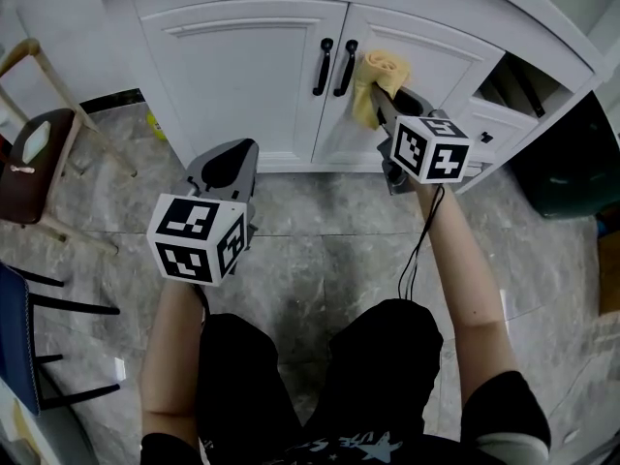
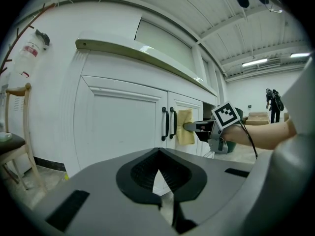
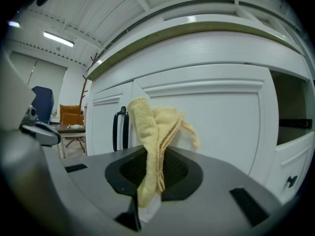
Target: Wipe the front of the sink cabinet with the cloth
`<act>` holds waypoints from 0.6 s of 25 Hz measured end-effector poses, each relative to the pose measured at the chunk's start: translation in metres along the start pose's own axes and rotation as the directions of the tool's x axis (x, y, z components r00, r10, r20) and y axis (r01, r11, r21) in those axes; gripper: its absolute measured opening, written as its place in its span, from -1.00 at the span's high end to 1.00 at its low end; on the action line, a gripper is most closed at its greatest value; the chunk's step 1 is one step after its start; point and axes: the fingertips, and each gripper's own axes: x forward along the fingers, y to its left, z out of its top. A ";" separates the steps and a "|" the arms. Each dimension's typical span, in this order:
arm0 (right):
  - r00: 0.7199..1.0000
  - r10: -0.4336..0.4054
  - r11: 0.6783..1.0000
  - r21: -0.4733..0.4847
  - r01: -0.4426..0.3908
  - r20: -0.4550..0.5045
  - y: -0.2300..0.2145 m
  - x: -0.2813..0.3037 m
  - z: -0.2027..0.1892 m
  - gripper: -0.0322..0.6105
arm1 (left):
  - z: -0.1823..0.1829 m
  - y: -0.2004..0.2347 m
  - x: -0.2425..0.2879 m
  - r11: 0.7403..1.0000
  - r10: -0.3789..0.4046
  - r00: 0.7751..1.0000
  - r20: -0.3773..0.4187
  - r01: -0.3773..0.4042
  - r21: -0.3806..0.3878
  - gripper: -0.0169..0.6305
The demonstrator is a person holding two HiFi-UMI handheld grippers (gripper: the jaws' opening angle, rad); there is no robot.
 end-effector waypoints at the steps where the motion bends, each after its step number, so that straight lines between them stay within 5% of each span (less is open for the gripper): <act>1: 1.000 -0.010 1.000 0.002 0.010 0.000 -0.006 -0.003 -0.001 0.70 | -0.001 -0.001 0.003 1.000 -0.003 1.000 -0.003 0.003 0.002 0.90; 15: 0.972 -0.233 0.972 0.037 0.233 -0.003 -0.134 -0.057 -0.011 0.70 | 0.005 -0.050 0.067 0.992 -0.126 0.992 -0.014 0.126 0.019 0.90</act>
